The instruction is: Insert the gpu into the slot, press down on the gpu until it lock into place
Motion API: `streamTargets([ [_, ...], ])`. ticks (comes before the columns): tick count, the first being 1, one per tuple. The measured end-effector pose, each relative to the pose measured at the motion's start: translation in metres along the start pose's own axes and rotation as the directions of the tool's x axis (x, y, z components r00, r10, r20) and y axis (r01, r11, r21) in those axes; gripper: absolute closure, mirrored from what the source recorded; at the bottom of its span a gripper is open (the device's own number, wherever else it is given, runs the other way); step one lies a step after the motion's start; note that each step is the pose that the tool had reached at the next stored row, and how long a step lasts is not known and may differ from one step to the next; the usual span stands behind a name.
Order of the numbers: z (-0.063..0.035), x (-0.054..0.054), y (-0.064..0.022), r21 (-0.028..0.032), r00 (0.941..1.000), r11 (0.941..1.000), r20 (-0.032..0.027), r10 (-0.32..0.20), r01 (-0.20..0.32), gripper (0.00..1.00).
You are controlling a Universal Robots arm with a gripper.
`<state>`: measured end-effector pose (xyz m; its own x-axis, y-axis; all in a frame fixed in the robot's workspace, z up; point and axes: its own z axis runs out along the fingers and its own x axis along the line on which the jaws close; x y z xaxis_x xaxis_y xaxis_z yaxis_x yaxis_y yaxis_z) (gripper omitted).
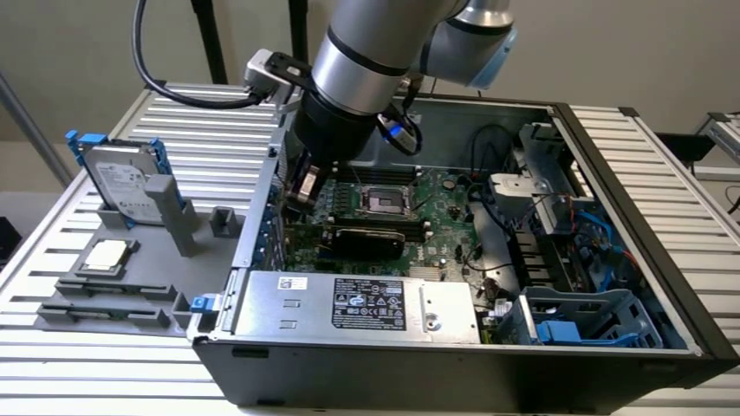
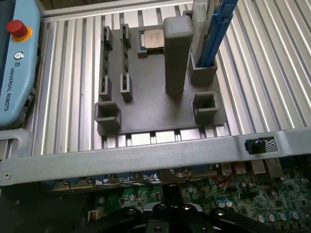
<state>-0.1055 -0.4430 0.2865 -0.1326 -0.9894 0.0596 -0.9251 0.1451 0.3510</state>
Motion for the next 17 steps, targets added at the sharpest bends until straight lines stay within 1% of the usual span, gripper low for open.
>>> streamTargets([
  [4,0.0002,0.0,0.0004,-0.003,0.9998,0.9998,0.002,0.017,-0.017,0.89],
  [10,0.0002,-0.0001,0.0005,-0.0065,0.9994,0.9994,0.0007,0.035,-0.035,0.89],
  [12,-0.0001,-0.0008,0.0008,-0.0068,0.9993,0.9992,-0.0006,0.038,-0.038,0.89],
  [17,-0.0026,-0.0018,0.0019,-0.0072,0.999,0.999,-0.0071,0.043,-0.043,0.89],
])
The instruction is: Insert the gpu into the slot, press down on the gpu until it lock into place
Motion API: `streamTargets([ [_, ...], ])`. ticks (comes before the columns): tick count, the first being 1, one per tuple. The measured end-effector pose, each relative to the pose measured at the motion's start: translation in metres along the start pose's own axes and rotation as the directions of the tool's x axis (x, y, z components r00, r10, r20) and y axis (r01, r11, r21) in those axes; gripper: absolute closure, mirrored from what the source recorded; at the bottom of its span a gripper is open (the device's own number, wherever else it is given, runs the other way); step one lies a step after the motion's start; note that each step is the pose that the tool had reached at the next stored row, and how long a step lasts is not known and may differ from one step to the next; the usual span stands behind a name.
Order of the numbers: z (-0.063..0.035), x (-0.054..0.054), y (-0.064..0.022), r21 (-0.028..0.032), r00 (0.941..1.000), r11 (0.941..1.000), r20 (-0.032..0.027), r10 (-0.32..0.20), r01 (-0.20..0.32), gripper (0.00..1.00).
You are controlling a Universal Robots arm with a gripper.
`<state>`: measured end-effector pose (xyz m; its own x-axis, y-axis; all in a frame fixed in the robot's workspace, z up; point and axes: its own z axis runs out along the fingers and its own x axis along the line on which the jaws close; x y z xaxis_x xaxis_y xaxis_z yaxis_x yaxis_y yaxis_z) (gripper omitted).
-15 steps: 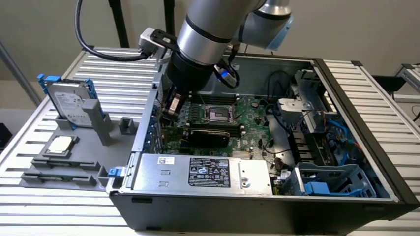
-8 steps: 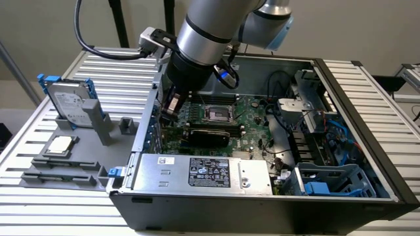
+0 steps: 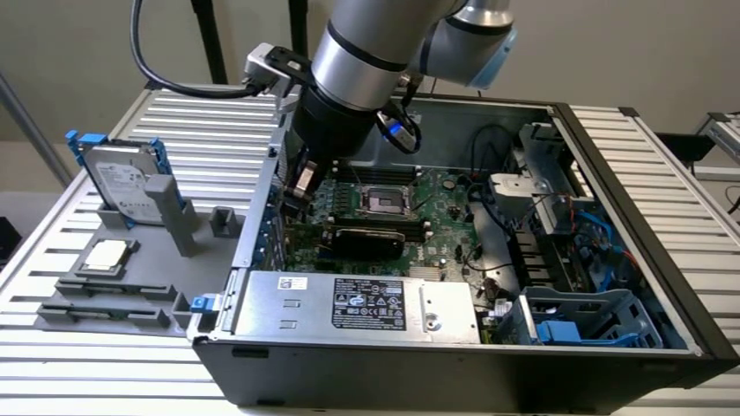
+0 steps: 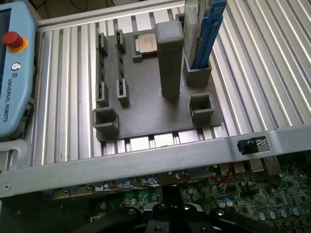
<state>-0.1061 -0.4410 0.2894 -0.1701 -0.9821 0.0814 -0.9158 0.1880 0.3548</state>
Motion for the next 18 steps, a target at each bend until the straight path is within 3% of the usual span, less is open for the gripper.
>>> streamTargets([
  [4,-0.0016,0.0001,-0.0033,-0.0022,1.0,1.0,-0.0057,0.003,-0.003,0.89],
  [7,-0.0021,0.004,-0.0056,-0.0035,1.0,1.0,-0.0058,0.007,-0.007,0.89],
  [11,-0.002,0.0055,-0.0058,-0.0053,0.9996,0.9996,0.0016,0.027,-0.027,0.89],
  [14,-0.0014,0.0055,-0.0058,-0.0082,0.9984,0.9984,0.0123,0.055,-0.055,0.89],
  [18,-0.001,0.0063,-0.0058,-0.0089,0.9975,0.9975,0.0144,0.07,-0.07,0.89],
])
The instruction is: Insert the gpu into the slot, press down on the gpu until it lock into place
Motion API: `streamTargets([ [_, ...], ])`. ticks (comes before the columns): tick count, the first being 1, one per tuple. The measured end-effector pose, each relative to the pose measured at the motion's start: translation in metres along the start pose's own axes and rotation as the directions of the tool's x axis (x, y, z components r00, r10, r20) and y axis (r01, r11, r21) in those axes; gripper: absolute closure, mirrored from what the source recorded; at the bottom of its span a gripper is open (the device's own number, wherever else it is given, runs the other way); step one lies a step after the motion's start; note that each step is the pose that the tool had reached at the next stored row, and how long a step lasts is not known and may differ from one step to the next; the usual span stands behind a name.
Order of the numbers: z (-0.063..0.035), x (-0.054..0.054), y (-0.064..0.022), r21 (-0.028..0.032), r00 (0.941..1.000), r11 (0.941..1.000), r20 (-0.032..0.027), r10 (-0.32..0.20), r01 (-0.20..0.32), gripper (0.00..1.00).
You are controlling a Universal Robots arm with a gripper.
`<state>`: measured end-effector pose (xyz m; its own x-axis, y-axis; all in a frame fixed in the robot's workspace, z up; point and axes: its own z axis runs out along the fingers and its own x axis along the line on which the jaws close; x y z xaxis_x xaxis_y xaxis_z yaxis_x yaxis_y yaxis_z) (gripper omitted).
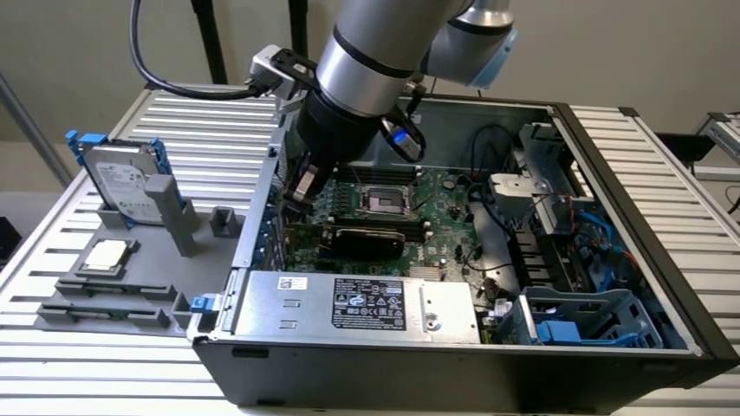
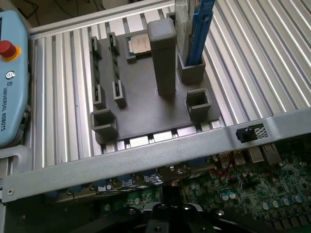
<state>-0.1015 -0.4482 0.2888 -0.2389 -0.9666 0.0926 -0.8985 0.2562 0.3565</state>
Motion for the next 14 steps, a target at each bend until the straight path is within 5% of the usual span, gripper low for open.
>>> streamTargets([
  [4,0.0004,0.0011,0.0003,0.0024,0.9999,1.0,-0.0097,0.008,-0.008,0.89],
  [14,0.0018,-0.0013,0.0023,0.0021,0.9996,0.9997,-0.0078,0.025,-0.025,0.89],
])
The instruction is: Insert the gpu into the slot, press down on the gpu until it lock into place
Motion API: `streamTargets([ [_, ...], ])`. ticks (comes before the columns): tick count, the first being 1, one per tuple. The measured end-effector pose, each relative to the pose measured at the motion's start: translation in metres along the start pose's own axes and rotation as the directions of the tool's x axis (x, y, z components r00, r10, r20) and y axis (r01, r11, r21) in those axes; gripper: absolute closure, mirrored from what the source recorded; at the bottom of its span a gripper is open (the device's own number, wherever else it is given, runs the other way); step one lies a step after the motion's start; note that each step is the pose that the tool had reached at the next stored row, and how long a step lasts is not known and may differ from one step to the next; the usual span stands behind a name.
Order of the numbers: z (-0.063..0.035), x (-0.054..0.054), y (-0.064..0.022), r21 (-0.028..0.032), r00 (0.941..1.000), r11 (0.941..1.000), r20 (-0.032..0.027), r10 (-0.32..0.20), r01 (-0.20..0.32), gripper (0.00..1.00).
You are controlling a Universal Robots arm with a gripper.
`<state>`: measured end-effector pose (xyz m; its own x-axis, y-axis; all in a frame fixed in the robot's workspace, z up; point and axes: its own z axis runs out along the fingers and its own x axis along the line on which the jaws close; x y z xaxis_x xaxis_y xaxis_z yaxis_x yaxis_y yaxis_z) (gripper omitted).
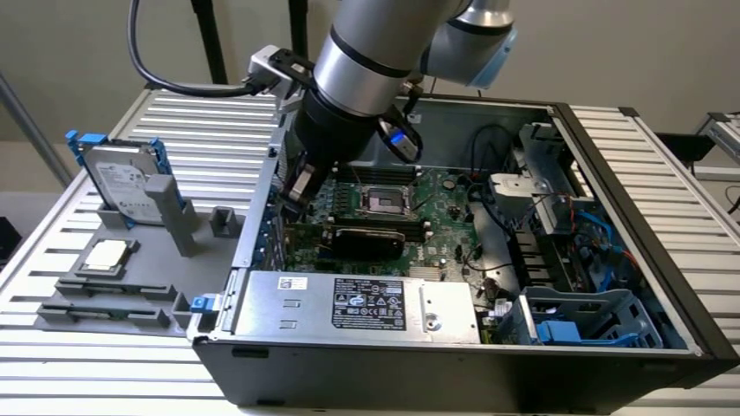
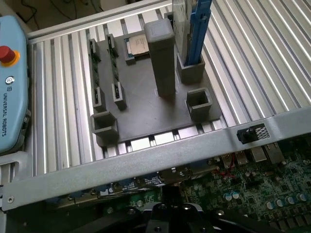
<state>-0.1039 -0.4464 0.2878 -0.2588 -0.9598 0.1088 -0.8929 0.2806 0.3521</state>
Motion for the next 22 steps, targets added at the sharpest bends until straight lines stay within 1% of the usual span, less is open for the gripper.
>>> streamTargets([
  [7,0.0004,-0.0019,0.001,-0.0009,0.9999,0.9999,0.0028,0.011,-0.011,0.89],
  [16,-0.0002,-0.0031,0.0014,-0.0008,0.9999,0.9999,0.0025,0.01,-0.01,0.89],
  [19,-0.0004,-0.0038,0.0011,-0.0006,1.0,1.0,0.0018,0.008,-0.008,0.89],
  [22,-0.0007,-0.0041,0.0004,0.0001,1.0,1.0,-0.0003,0.003,-0.003,0.89],
])
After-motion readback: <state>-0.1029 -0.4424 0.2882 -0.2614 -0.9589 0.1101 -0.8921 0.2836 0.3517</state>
